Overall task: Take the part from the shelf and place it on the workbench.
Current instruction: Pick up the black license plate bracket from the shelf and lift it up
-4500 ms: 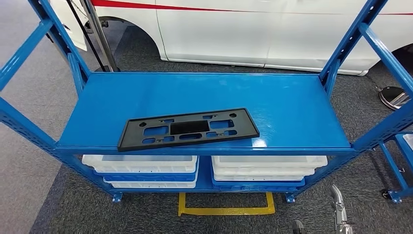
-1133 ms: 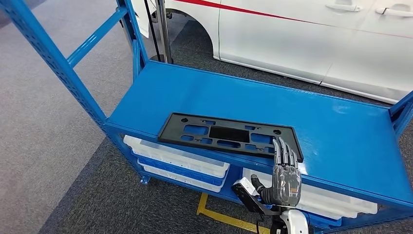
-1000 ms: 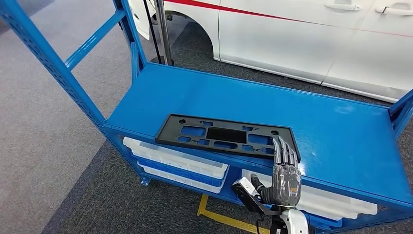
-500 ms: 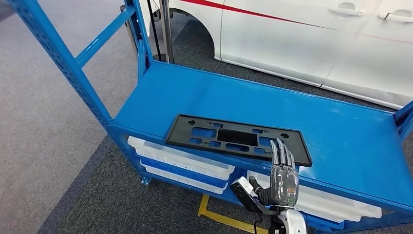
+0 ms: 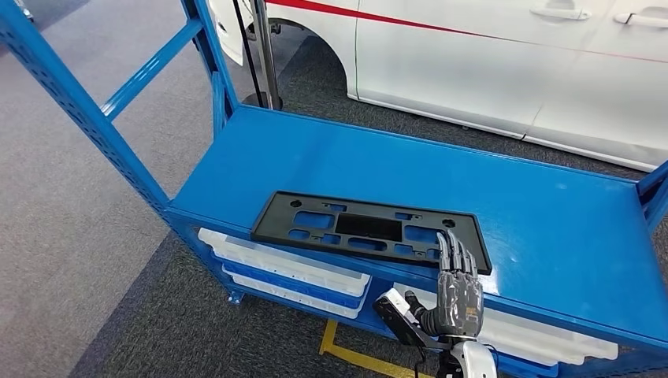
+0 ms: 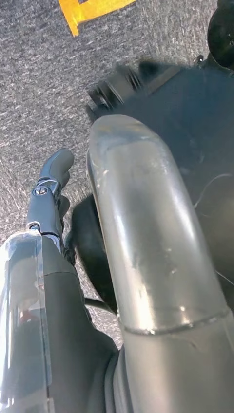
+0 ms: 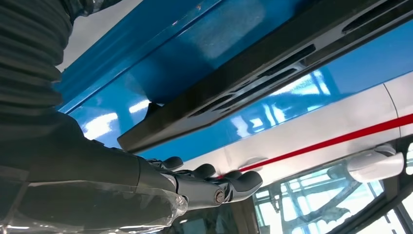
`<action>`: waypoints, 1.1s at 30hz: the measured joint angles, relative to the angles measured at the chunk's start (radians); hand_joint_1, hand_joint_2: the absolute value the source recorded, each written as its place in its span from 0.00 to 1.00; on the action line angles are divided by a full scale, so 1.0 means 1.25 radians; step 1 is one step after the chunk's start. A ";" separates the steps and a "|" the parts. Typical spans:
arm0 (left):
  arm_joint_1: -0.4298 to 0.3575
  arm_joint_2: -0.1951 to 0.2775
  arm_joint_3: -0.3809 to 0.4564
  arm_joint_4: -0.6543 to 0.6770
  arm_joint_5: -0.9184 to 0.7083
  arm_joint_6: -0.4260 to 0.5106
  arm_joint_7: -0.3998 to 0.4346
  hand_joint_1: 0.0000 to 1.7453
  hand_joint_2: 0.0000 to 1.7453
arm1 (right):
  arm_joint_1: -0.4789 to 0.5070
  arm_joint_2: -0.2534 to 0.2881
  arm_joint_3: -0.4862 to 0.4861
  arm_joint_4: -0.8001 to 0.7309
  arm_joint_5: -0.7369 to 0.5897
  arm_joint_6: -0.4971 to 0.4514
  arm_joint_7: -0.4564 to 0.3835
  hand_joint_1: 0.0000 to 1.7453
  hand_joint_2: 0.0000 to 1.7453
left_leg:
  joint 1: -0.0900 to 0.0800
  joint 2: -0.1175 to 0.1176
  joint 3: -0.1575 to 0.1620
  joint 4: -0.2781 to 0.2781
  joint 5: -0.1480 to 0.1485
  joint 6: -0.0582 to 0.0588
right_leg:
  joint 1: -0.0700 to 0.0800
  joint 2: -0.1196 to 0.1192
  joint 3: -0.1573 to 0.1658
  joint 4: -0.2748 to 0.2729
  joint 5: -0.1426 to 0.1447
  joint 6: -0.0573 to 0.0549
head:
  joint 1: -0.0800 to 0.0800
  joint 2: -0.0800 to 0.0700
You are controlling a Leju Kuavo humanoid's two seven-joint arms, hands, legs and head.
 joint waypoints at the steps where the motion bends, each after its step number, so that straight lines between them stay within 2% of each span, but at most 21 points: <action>1: 0.001 0.001 -0.002 0.000 0.000 0.001 -0.001 0.00 0.00 | 0.000 0.000 0.000 0.000 0.000 0.001 0.000 0.00 1.00 | 0.001 0.000 -0.031 0.052 -0.017 -0.002 | 0.001 -0.001 0.003 0.001 -0.003 -0.002 | 0.000 0.000; 2: 0.001 0.001 -0.003 0.000 0.001 0.001 -0.001 0.00 0.00 | 0.001 0.000 0.000 0.001 0.000 0.001 0.000 0.00 1.00 | 0.001 0.000 -0.053 0.084 -0.019 -0.003 | 0.001 0.000 0.008 0.001 -0.008 -0.002 | 0.000 0.000; 3: 0.002 0.002 -0.003 0.000 0.001 0.001 -0.001 0.00 0.00 | 0.002 0.000 0.000 0.001 0.000 0.001 0.000 0.00 1.00 | 0.001 0.000 -0.061 0.087 -0.005 -0.003 | 0.001 0.000 0.014 0.001 -0.012 -0.002 | 0.000 0.000; 4: 0.003 0.003 -0.003 0.000 0.001 0.002 -0.002 0.00 0.00 | 0.002 0.000 0.000 0.002 0.000 0.001 0.000 0.00 1.00 | 0.001 0.000 -0.053 0.058 0.025 -0.001 | 0.002 0.002 0.021 0.001 -0.018 0.000 | 0.000 0.000; 5: 0.003 0.003 -0.003 0.000 0.001 0.002 -0.002 0.00 0.00 | 0.002 0.001 0.000 0.002 0.000 0.001 0.000 0.00 1.00 | 0.001 0.000 -0.034 0.004 0.063 0.003 | 0.002 0.002 0.031 0.001 -0.024 0.002 | 0.000 0.000; 7: 0.003 0.004 -0.004 -0.001 0.002 0.002 -0.002 0.00 0.00 | 0.001 0.002 0.000 0.002 0.000 0.001 0.000 0.00 1.00 | -0.003 0.000 0.008 -0.091 0.105 0.013 | 0.004 0.003 0.043 0.000 -0.037 0.008 | 0.000 0.000; 8: 0.001 0.005 -0.004 -0.002 0.008 0.000 -0.003 0.00 0.00 | 0.001 0.002 0.000 0.002 -0.001 0.003 -0.003 0.00 1.00 | -0.005 0.001 0.020 -0.117 0.108 0.019 | 0.005 0.003 0.046 -0.002 -0.040 0.013 | 0.000 0.000; 12: -0.051 0.042 0.022 -0.002 0.080 -0.076 -0.011 0.00 0.00 | -0.027 0.002 0.017 0.013 -0.032 0.031 -0.031 0.00 1.00 | -0.002 -0.003 0.036 -0.144 0.098 0.037 | 0.006 0.001 0.045 0.016 -0.039 0.028 | 0.001 0.000; 14: -0.097 0.063 0.047 0.007 0.091 -0.109 -0.022 0.00 0.00 | -0.053 0.002 0.034 0.025 -0.042 0.033 -0.029 0.00 1.00 | 0.001 -0.004 0.049 -0.151 0.094 0.046 | 0.005 0.002 0.005 0.084 -0.061 0.033 | 0.001 0.000; 16: -0.127 0.078 0.064 0.015 0.086 -0.110 -0.033 0.00 0.00 | -0.065 0.002 0.046 0.036 -0.045 0.033 -0.023 0.00 1.00 | 0.000 -0.005 0.060 -0.152 0.086 0.051 | 0.002 0.002 -0.060 0.180 -0.097 0.038 | 0.002 0.000; 17: -0.133 0.083 0.069 0.019 0.082 -0.107 -0.038 0.00 0.00 | -0.067 0.002 0.050 0.040 -0.045 0.033 -0.020 0.00 1.00 | -0.001 -0.005 0.067 -0.152 0.079 0.051 | 0.001 0.002 -0.088 0.213 -0.104 0.040 | 0.002 0.000; 18: -0.135 0.085 0.073 0.021 0.079 -0.103 -0.040 0.00 0.00 | -0.066 0.002 0.053 0.044 -0.045 0.033 -0.018 0.00 1.00 | -0.001 -0.005 0.076 -0.152 0.072 0.049 | 0.000 0.002 -0.106 0.222 -0.098 0.041 | 0.002 0.000; 19: -0.133 0.085 0.077 0.023 0.077 -0.101 -0.041 0.00 0.00 | -0.067 0.002 0.055 0.048 -0.045 0.033 -0.016 0.00 1.00 | -0.001 -0.005 0.087 -0.151 0.064 0.047 | 0.000 0.002 -0.111 0.203 -0.076 0.041 | 0.002 0.000; 21: -0.128 0.084 0.082 0.026 0.075 -0.099 -0.042 0.00 0.00 | -0.067 0.002 0.057 0.053 -0.045 0.033 -0.014 0.00 1.00 | 0.000 -0.004 0.110 -0.151 0.046 0.042 | 0.000 0.001 -0.096 0.109 0.001 0.037 | 0.002 0.000; 23: -0.128 0.083 0.087 0.028 0.074 -0.099 -0.041 0.00 0.00 | -0.068 0.002 0.059 0.057 -0.045 0.034 -0.013 0.00 1.00 | -0.001 -0.004 0.122 -0.151 0.029 0.033 | 0.004 0.000 -0.082 0.038 0.044 0.029 | 0.002 0.000; 24: -0.130 0.083 0.089 0.029 0.073 -0.100 -0.041 0.00 0.00 | -0.069 0.003 0.061 0.058 -0.044 0.034 -0.013 0.00 1.00 | -0.002 -0.004 0.126 -0.149 0.024 0.027 | 0.006 0.001 -0.079 0.026 0.048 0.025 | 0.001 0.000; 25: -0.132 0.083 0.092 0.030 0.073 -0.100 -0.041 0.00 0.00 | -0.070 0.003 0.063 0.058 -0.044 0.034 -0.013 0.00 1.00 | -0.002 -0.005 0.131 -0.149 0.022 0.022 | 0.008 0.001 -0.076 0.025 0.039 0.021 | 0.001 0.000; 27: -0.135 0.084 0.099 0.030 0.073 -0.103 -0.040 0.00 0.00 | -0.074 0.004 0.066 0.058 -0.044 0.035 -0.013 0.00 1.00 | -0.001 -0.004 0.134 -0.130 0.022 0.014 | 0.006 0.003 -0.058 0.020 0.038 0.010 | 0.001 0.000; 29: -0.139 0.084 0.103 0.030 0.070 -0.108 -0.039 0.00 0.00 | -0.081 0.004 0.070 0.059 -0.044 0.038 -0.013 0.00 1.00 | 0.002 -0.002 0.103 -0.066 0.013 0.008 | 0.004 0.001 -0.036 0.011 0.033 -0.001 | 0.001 0.000; 32: -0.140 0.088 0.108 0.032 0.065 -0.123 -0.039 0.00 0.00 | -0.089 0.004 0.079 0.063 -0.044 0.041 -0.014 0.00 1.00 | 0.003 -0.001 0.011 0.058 -0.041 -0.002 | 0.004 0.003 -0.017 0.007 0.018 -0.008 | 0.000 0.000; 33: -0.139 0.091 0.110 0.033 0.064 -0.130 -0.040 0.00 0.00 | -0.089 0.004 0.082 0.065 -0.044 0.041 -0.015 0.25 1.00 | 0.004 -0.001 -0.011 0.071 -0.046 -0.004 | 0.004 0.004 -0.011 0.007 0.012 -0.007 | 0.000 0.000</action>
